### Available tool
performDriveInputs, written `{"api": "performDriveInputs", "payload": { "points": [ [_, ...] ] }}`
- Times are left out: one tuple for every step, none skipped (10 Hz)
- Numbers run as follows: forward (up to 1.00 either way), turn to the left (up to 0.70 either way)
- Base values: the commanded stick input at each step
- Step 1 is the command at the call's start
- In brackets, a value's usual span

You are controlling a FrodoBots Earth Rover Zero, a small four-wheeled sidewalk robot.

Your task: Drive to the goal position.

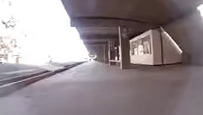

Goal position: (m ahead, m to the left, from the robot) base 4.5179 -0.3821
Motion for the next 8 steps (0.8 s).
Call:
{"api": "performDriveInputs", "payload": {
  "points": [
    [0.5,0.0],
    [0.5,0.0],
    [0.5,0.0],
    [0.5,0.0],
    [0.5,0.0],
    [0.5,0.0],
    [0.5,0.0],
    [0.5,0.0]
  ]
}}
